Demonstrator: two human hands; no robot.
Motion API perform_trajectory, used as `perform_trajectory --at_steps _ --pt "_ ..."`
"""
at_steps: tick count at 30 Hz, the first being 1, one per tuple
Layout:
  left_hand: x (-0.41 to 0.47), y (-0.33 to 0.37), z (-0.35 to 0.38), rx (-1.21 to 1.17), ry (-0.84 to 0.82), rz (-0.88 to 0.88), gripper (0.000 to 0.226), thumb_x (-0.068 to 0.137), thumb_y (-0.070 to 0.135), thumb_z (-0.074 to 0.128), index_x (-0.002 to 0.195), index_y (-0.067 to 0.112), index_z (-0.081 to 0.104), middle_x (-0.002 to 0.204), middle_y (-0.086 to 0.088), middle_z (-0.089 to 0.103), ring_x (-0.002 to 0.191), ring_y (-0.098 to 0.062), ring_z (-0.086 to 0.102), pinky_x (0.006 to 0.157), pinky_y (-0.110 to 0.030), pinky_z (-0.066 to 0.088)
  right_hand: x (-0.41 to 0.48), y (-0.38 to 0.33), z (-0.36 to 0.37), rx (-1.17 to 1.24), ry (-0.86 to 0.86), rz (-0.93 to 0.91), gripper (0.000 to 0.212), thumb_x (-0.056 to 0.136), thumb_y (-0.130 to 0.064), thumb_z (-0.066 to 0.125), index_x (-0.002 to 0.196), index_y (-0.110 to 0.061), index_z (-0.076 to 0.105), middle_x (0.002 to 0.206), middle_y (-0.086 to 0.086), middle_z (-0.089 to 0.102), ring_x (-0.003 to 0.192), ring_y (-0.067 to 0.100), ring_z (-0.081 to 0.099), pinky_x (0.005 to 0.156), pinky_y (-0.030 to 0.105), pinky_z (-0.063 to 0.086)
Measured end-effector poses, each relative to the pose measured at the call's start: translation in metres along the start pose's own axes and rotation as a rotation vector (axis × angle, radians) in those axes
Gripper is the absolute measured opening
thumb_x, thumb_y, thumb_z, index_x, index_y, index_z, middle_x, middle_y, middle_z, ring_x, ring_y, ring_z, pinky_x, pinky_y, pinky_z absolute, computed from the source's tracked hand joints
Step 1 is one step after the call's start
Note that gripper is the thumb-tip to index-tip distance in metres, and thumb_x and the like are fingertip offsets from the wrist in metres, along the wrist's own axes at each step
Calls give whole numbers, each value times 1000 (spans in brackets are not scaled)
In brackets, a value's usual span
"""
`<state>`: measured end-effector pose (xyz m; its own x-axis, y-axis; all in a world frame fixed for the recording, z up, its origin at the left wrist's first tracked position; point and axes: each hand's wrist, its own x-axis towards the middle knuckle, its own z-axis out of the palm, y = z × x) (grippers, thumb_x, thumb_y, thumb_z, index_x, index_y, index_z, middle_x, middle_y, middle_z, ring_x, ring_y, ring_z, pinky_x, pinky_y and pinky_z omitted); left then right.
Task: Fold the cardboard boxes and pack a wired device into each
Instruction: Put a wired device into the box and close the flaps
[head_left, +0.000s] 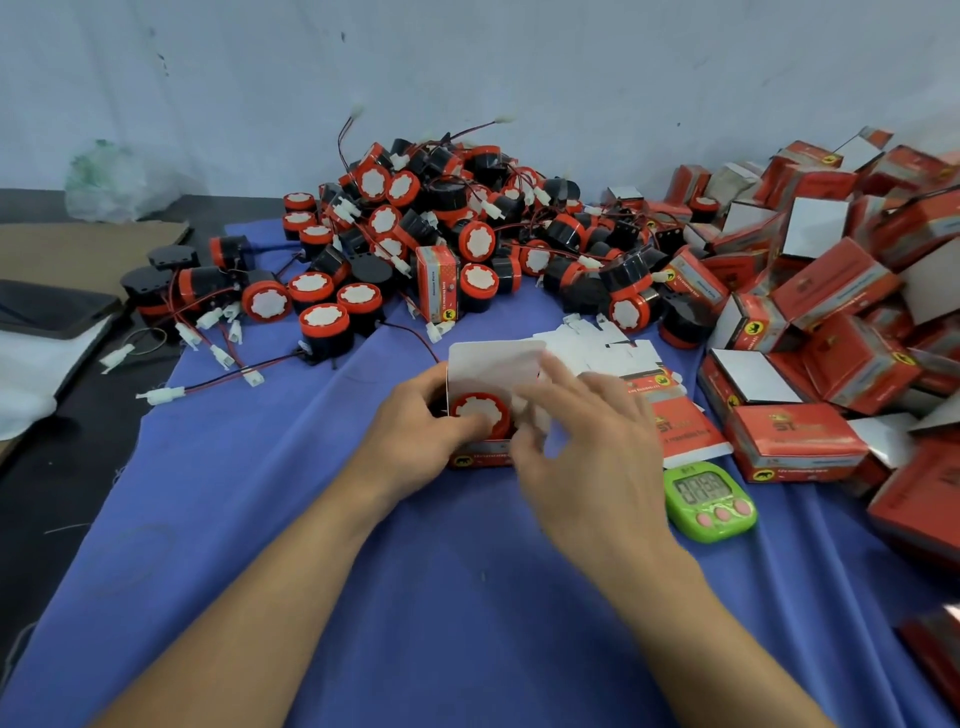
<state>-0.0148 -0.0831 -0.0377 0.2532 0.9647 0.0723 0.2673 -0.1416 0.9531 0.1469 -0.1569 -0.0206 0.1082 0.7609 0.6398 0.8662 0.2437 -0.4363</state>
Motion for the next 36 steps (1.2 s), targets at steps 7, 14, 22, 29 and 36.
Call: perform_trajectory --at_steps 7,14,22,29,36 --pt "1 2 1 -6 6 -21 28 93 19 77 118 30 73 109 13 78 103 -9 73 96 -42 60 15 35 6 818 34 644 26 103 -27 51 116 -30 74 112 -15 74 107 10 69 87 27 56" --pt "-2 5 1 -19 1 -5 32 86 21 80 112 37 74 108 14 78 102 -9 73 95 -41 60 18 34 28 914 -261 589 27 105 -15 49 107 -18 77 103 5 78 101 26 73 90 43 59" --pt "-3 4 3 55 -6 -12 31 79 34 64 110 40 68 103 18 76 97 -1 69 81 -22 52 20 39 20 851 -545 482 10 104 -23 56 101 -22 65 99 -2 75 97 15 69 98 39 51" --pt "-8 6 27 196 406 -23 18 94 33 65 87 47 57 82 28 64 82 7 61 61 -13 43 20 36 18 787 -660 411 33 99 -17 63 130 -31 66 115 -9 75 111 10 68 103 38 52" --pt "-10 10 18 -31 153 -40 26 83 41 61 105 36 74 98 16 77 93 -6 71 74 -26 53 22 36 27 866 -507 579 33 93 -2 63 117 -20 74 109 -2 78 108 21 72 101 50 55"
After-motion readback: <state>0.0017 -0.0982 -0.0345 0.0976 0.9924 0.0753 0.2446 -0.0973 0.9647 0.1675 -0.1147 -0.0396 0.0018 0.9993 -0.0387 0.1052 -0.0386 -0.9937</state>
